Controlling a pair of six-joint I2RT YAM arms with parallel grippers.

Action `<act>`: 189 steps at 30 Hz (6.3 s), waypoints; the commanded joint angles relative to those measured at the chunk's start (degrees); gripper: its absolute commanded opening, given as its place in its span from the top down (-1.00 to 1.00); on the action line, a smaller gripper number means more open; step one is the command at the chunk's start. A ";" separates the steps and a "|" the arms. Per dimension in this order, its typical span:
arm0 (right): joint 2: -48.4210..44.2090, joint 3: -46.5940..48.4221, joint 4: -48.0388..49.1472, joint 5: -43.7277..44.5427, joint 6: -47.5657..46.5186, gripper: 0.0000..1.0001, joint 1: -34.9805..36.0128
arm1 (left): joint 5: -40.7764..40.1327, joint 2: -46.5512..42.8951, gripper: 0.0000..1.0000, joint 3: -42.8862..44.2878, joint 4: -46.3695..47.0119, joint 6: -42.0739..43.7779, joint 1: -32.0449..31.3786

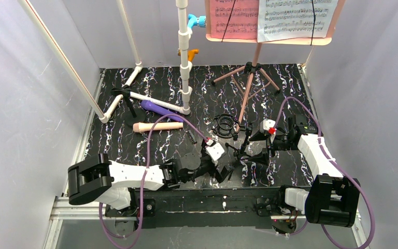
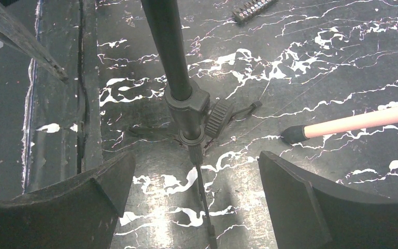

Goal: Pack up the instrument practice props
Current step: Pick up the microphone stand at the center of the board, then unscrew the knob on the microphone stand.

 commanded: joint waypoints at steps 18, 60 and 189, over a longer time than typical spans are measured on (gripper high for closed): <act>0.10 0.98 0.61 -0.83 -0.10 -0.97 -0.27 | -19.63 12.29 -0.94 9.24 13.14 4.60 -4.79; 0.99 3.01 1.30 -3.21 8.13 -0.97 -0.62 | -9.88 13.80 1.00 10.91 14.06 12.62 -1.85; 1.95 9.78 20.31 -12.84 70.55 -0.96 10.56 | 25.10 -11.22 1.00 5.48 -2.75 5.33 14.25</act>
